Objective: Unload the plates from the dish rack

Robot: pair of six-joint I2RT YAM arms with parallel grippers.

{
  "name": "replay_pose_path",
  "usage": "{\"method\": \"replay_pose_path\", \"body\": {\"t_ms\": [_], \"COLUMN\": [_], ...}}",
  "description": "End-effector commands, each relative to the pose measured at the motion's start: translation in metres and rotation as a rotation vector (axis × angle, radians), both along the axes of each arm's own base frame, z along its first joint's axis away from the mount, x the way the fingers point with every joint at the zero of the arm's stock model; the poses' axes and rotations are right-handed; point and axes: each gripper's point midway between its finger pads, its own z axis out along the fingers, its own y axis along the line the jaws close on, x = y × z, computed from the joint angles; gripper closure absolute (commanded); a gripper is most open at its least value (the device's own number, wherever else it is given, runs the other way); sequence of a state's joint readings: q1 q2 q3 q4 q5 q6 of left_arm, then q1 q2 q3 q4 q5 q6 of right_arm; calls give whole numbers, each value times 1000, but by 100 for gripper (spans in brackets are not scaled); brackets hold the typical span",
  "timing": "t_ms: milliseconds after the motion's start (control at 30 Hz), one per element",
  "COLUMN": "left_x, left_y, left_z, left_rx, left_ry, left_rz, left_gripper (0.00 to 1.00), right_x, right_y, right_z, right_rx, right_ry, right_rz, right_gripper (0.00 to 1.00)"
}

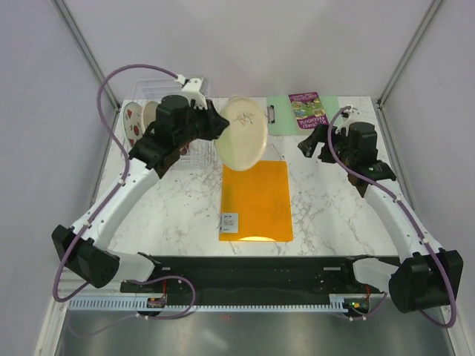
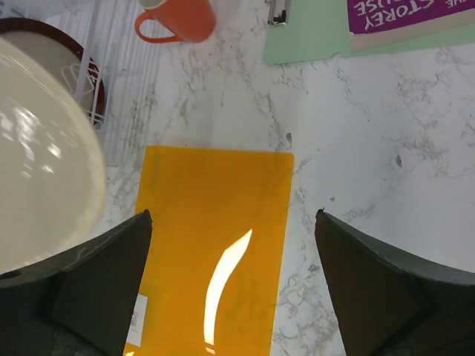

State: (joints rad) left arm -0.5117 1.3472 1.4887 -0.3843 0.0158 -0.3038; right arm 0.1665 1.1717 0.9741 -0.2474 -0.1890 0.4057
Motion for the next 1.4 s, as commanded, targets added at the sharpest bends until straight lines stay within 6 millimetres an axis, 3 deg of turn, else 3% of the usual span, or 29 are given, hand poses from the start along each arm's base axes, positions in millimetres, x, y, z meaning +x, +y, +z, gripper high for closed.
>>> {"method": "replay_pose_path", "body": {"t_ms": [0,33,67,100,133,200,333,433,867,967,1000,1067,1167,1200,1233,1367], "left_x": [-26,-28,-30,-32,-33,-34,-34,-29,-8,-6,-6,-6,-7,-8,-10,-16], "left_y": [-62,-67,-75,-79,-83,-94,-107,-117,-136,-142,-143,-145,-146,-147,-147,-147], "left_z": [14,-1,3,1,-10,-11,-22,-29,-60,-63,-63,-67,-72,-73,-74,-77], "left_rx": [-347,-361,-395,-430,-445,-509,-601,-656,-753,-775,-779,-782,-779,-775,-769,-749], "left_ry": [36,70,45,70,99,116,151,180,263,285,291,299,311,313,315,316], "left_rz": [-315,-339,-400,-419,-433,-492,-568,-609,-642,-664,-668,-668,-671,-674,-684,-702], "left_gripper": [98,98,98,98,98,98,98,98,98,98,98,98,98,98,98,98], "right_x": [4,3,0,2,-1,-5,-15,-20,-41,-40,-41,-40,-40,-39,-44,-41], "right_y": [0,-5,-6,-20,-23,-28,-22,-17,0,4,5,8,11,11,15,17], "right_z": [32,23,26,23,13,7,-15,-21,-23,-20,-19,-14,-10,-8,-8,5], "right_rx": [166,177,208,230,247,275,313,329,401,429,439,458,478,478,520,574], "right_ry": [-63,-45,-51,-47,-20,-4,56,70,75,53,52,28,12,2,22,-38], "right_rz": [62,52,77,42,38,52,90,114,219,240,252,275,294,297,312,335], "right_gripper": [2,2,2,2,2,2,2,2,3,15,29,38,65,93,100,100]}}
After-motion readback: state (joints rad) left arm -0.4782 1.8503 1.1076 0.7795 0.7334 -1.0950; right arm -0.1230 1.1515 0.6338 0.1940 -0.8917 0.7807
